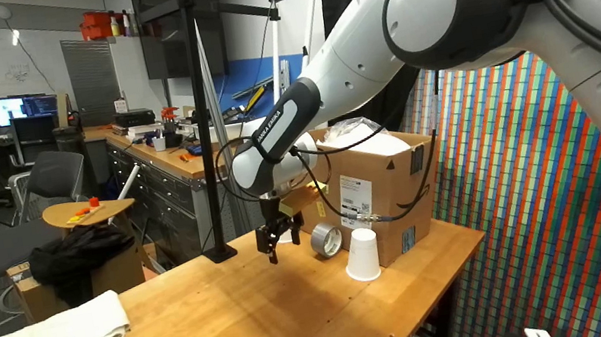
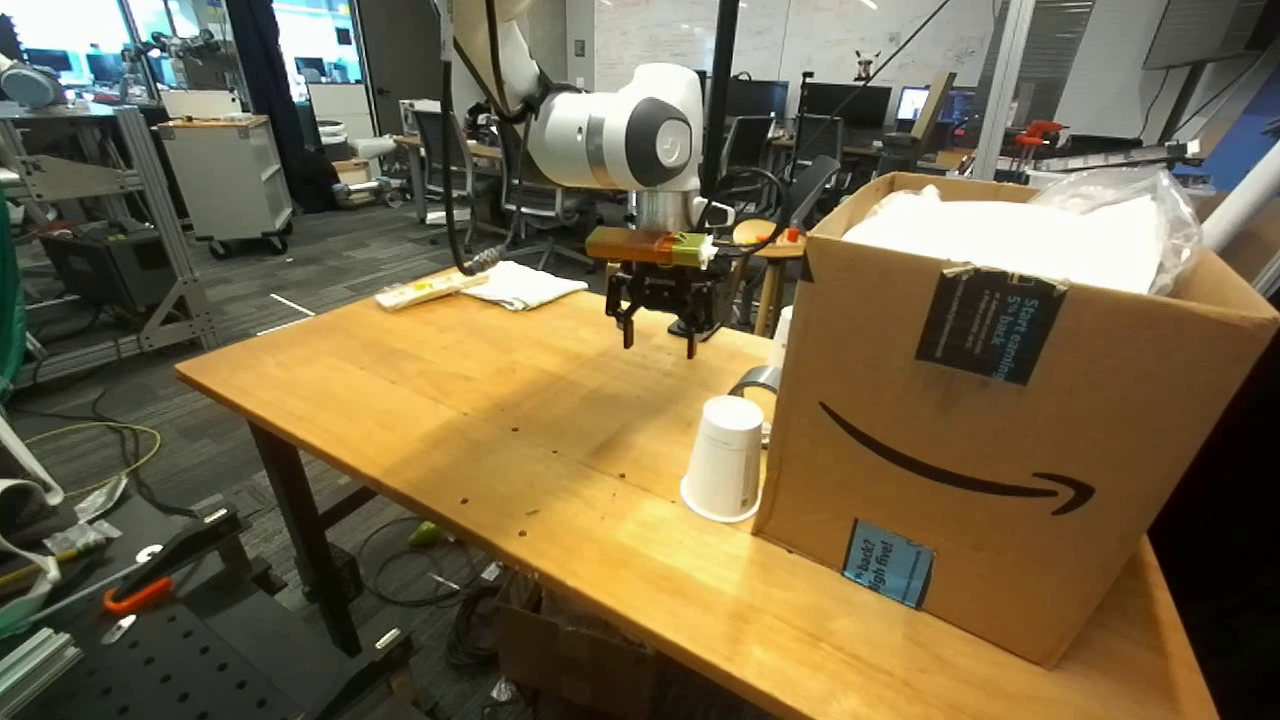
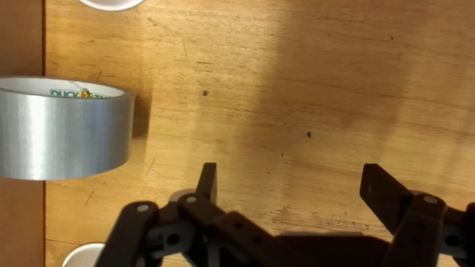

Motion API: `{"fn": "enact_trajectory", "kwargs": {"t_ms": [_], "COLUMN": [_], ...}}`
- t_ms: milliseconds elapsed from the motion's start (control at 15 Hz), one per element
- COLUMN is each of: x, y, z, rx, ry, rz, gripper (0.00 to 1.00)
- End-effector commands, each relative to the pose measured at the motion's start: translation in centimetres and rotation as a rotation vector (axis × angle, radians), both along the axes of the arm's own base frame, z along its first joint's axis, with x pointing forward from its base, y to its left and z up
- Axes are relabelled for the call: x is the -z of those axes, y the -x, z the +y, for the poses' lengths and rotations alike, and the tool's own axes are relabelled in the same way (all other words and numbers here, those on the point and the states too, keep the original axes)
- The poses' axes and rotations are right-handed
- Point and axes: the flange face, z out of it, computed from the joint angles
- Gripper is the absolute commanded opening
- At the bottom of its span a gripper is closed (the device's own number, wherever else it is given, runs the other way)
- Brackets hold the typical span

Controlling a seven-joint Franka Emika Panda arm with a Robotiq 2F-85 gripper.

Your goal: Roll the grey masking tape to the right

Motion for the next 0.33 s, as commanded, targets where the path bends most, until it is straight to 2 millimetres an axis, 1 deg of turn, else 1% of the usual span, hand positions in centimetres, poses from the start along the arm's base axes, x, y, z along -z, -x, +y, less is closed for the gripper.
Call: {"fn": "enact_trajectory", "kwargs": {"t_ms": [0,267], "x": [0.04,0.14], "y": [0.03,0.12], "z": [-0.15,-0.46], "rx": [0.002,0.007], "ry": [0.000,0.000], "rz": [0.001,0.000], "gripper": [1.00,1.00]}}
